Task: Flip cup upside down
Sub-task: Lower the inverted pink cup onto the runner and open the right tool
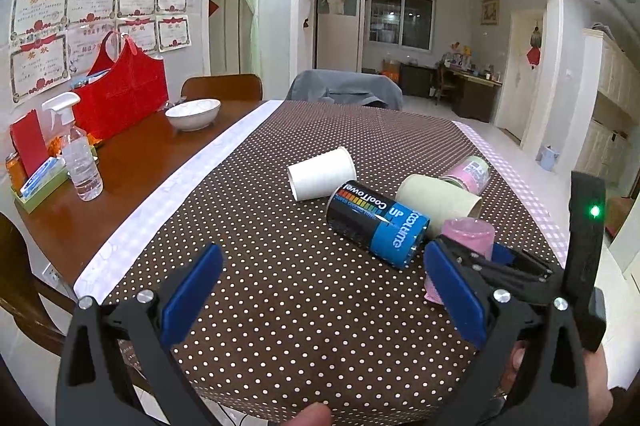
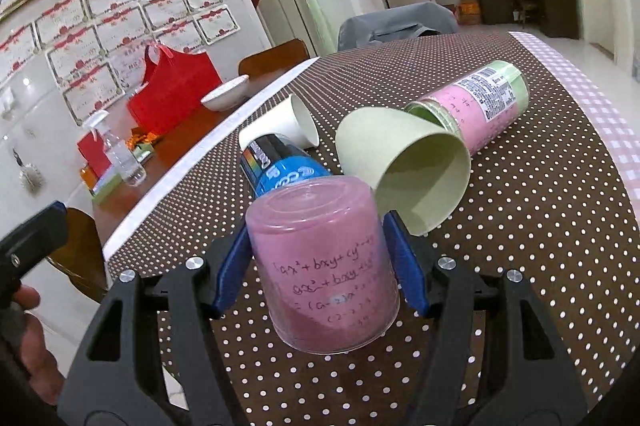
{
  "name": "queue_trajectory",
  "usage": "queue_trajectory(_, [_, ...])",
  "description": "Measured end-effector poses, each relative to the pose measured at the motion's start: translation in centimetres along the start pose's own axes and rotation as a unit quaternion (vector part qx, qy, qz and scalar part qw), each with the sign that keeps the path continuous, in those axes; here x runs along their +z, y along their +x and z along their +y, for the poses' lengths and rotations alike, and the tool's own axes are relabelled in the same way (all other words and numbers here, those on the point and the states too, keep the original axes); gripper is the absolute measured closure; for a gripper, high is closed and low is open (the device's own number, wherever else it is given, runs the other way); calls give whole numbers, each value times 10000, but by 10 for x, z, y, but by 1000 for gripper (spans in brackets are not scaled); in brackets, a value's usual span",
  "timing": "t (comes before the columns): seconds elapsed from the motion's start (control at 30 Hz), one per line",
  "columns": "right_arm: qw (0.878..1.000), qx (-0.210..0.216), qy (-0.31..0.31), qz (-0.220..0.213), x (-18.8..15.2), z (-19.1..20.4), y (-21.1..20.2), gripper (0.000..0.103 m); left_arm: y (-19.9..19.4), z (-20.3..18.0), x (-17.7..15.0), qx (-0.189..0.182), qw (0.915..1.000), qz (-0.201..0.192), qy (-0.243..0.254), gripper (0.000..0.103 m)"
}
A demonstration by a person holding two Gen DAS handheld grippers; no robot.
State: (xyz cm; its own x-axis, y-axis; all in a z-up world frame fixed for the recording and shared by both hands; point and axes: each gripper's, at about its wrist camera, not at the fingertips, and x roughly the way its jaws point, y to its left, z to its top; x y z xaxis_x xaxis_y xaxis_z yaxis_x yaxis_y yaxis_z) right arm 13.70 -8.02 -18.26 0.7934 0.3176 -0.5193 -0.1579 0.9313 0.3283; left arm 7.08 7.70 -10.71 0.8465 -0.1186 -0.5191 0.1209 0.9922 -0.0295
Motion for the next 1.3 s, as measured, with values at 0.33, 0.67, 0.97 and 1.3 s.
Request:
queue_trajectory(0.33, [9998,-98,-22,-172,-10,5,-23,7,-3,-1,3,53,10000,-62,3,4])
queue_trajectory(0.67, [9981,-186,330,-494,11,-11,-65,6,-25,-17,13,77,9995,-251,155,4])
queue_trajectory(0.97, [9888,-913,397,-1110,29,-17,-148,6,-62,-37,29,330,9971,-623,270,4])
queue_trajectory(1.3, [9720,-1541,244,-1760,32,-4,-206,6,-99,-64,42,385,9931,-958,562,4])
